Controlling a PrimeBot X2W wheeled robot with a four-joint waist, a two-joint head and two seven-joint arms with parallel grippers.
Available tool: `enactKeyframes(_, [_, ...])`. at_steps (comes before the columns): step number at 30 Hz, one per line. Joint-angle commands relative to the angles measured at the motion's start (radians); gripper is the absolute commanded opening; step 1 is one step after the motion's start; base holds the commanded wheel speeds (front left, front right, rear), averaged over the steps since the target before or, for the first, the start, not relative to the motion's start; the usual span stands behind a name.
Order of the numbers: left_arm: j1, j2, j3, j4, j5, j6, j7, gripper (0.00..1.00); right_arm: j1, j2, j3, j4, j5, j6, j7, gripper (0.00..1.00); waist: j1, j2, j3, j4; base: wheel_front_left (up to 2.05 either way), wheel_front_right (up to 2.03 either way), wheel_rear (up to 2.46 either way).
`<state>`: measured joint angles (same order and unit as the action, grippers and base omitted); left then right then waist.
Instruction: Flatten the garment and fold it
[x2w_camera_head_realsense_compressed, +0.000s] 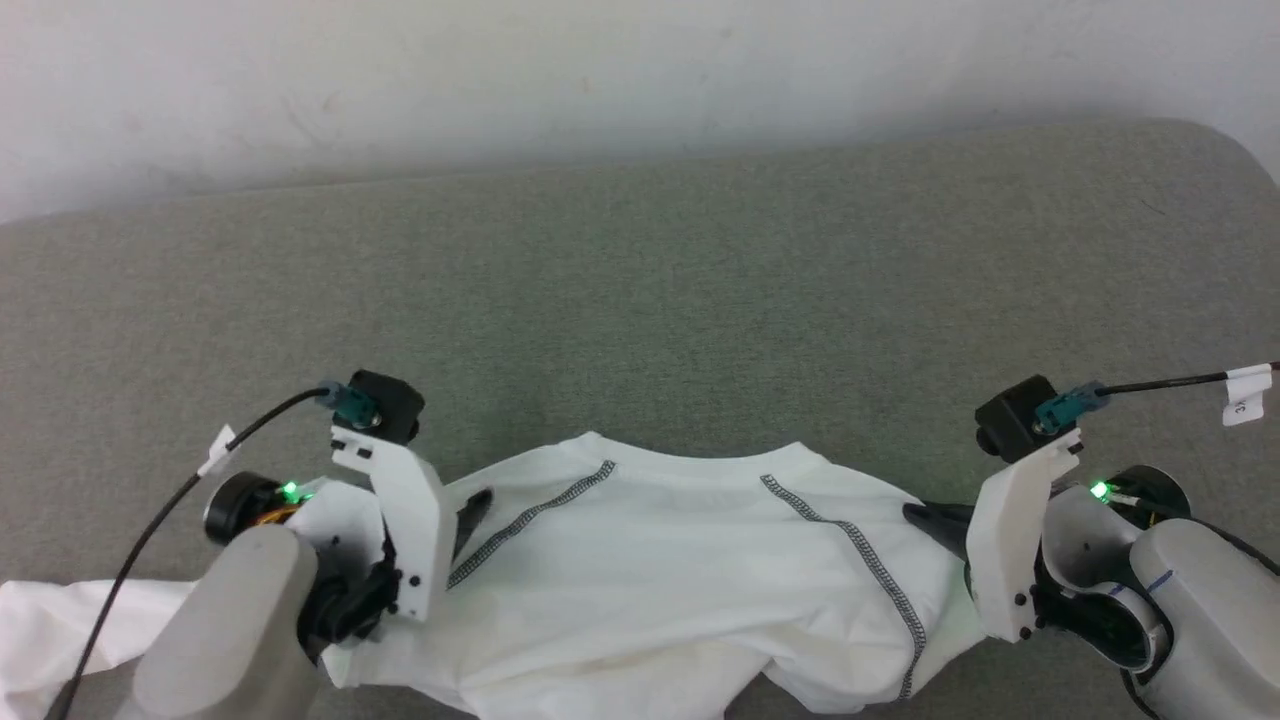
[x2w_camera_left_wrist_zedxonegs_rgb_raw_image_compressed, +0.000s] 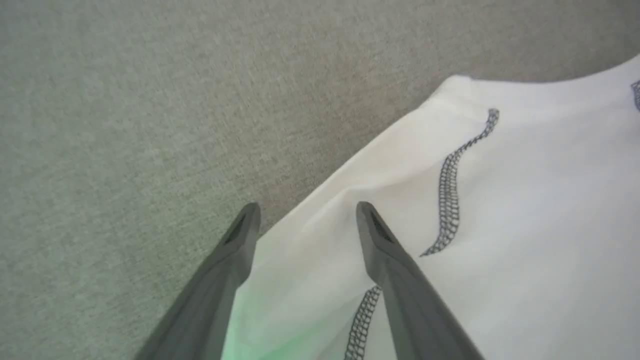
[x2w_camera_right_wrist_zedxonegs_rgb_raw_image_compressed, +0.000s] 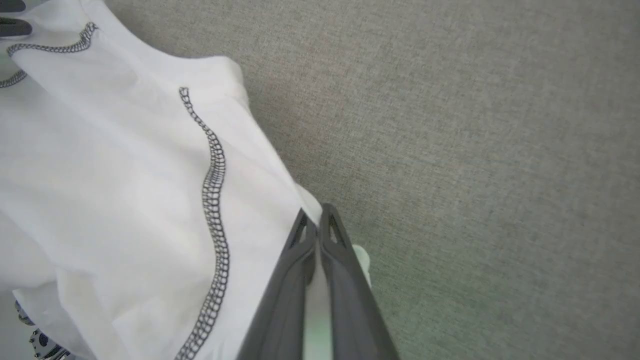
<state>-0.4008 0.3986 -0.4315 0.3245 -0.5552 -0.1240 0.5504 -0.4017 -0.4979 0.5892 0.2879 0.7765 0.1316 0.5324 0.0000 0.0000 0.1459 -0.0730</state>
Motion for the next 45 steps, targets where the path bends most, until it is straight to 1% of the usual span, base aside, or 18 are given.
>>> enactKeyframes(1, [-0.017, 0.021, -0.017, 0.032, -0.013, -0.006, 0.031, 1.0, 0.011, 0.007, 0.002, 0.001, 0.003, -0.001, -0.004, 0.0, 0.0, 0.0, 0.011, -0.018, 0.0, 0.0, 0.0])
enactKeyframes(6, [-0.044, 0.062, -0.058, 0.12, -0.003, -0.006, 0.119, 1.0, 0.01, 0.013, 0.009, 0.006, 0.012, -0.001, -0.009, 0.0, 0.0, 0.0, 0.017, -0.032, 0.0, 0.0, 0.0])
enactKeyframes(10, [-0.044, 0.072, -0.105, 0.174, 0.016, 0.007, 0.243, 1.0, 0.01, 0.014, 0.012, 0.009, 0.024, -0.001, -0.016, 0.0, 0.0, 0.0, 0.021, -0.035, 0.0, 0.0, 0.0])
enactKeyframes(11, [-0.04, 0.068, -0.116, 0.182, 0.01, 0.007, 0.282, 0.77, 0.008, 0.014, 0.013, 0.011, 0.027, -0.001, -0.019, 0.0, 0.0, 0.0, 0.022, -0.035, 0.0, 0.0, 0.0])
enactKeyframes(12, [-0.036, 0.065, -0.126, 0.186, 0.005, 0.006, 0.316, 0.29, 0.005, 0.015, 0.013, 0.012, 0.03, -0.001, -0.023, 0.0, 0.0, 0.0, 0.021, -0.036, 0.0, 0.0, 0.0])
enactKeyframes(13, [-0.032, 0.063, -0.135, 0.185, 0.0, 0.006, 0.343, 0.0, 0.0, 0.015, 0.013, 0.012, 0.03, -0.001, -0.029, 0.0, 0.0, 0.0, 0.02, -0.037, 0.0, 0.0, 0.0])
enactKeyframes(16, [-0.028, 0.065, -0.139, 0.162, -0.006, 0.008, 0.359, 0.0, -0.014, 0.012, 0.012, 0.01, 0.032, -0.001, -0.053, 0.0, 0.0, 0.0, 0.01, -0.036, 0.0, 0.0, 0.0])
enactKeyframes(20, [-0.046, 0.08, -0.127, 0.108, 0.017, 0.008, 0.263, 0.0, -0.038, 0.001, -0.011, 0.016, 0.008, -0.001, -0.126, 0.0, 0.0, 0.0, -0.02, -0.029, 0.0, 0.0, 0.0])
enactKeyframes(23, [-0.072, 0.09, -0.093, 0.07, 0.036, 0.023, 0.148, 0.0, -0.059, -0.005, -0.059, 0.036, -0.029, -0.001, -0.196, 0.0, 0.0, 0.0, -0.049, -0.022, 0.0, 0.0, 0.0])
enactKeyframes(26, [-0.127, 0.081, -0.042, 0.048, 0.05, 0.047, 0.006, 0.0, -0.088, -0.008, -0.118, 0.053, -0.07, -0.001, -0.243, 0.0, 0.0, 0.0, -0.068, -0.014, 0.0, 0.0, 0.0])
enactKeyframes(28, [-0.173, 0.07, -0.009, 0.043, 0.054, 0.06, -0.079, 0.0, -0.113, -0.009, -0.153, 0.062, -0.091, -0.001, -0.252, 0.0, 0.0, 0.0, -0.076, -0.013, 0.0, 0.0, 0.0])
enactKeyframes(32, [-0.298, 0.041, 0.044, 0.074, 0.062, 0.082, -0.202, 0.0, -0.203, -0.02, -0.227, 0.071, -0.135, -0.001, -0.272, 0.0, 0.0, 0.0, -0.07, -0.017, 0.0, 0.0, 0.0])
enactKeyframes(34, [-0.368, 0.035, 0.063, 0.096, 0.073, 0.095, -0.246, 0.0, -0.262, -0.018, -0.264, 0.079, -0.143, -0.001, -0.274, 0.0, 0.0, 0.0, -0.055, -0.026, 0.0, 0.0, 0.0])
enactKeyframes(36, [-0.448, 0.027, 0.073, 0.129, 0.084, 0.095, -0.284, 0.0, -0.333, -0.017, -0.288, 0.083, -0.148, -0.001, -0.279, 0.0, 0.0, 0.0, -0.034, -0.036, 0.0, 0.0, 0.0])
enactKeyframes(39, [-0.579, 0.023, 0.085, 0.177, 0.108, 0.104, -0.324, 0.0, -0.452, -0.024, -0.303, 0.089, -0.158, -0.001, -0.288, 0.0, 0.0, 0.0, 0.013, -0.054, 0.0, 0.0, 0.0])
enactKeyframes(41, [-0.673, 0.022, 0.092, 0.202, 0.133, 0.118, -0.364, 0.0, -0.542, -0.036, -0.314, 0.102, -0.17, -0.001, -0.307, 0.0, 0.0, 0.0, 0.052, -0.064, 0.0, 0.0, 0.0])
enactKeyframes(45, [-0.857, 0.017, 0.1, 0.25, 0.183, 0.146, -0.445, 0.0, -0.728, -0.062, -0.312, 0.15, -0.206, -0.001, -0.374, 0.0, 0.0, 0.0, 0.131, -0.077, 0.0, 0.0, 0.0])
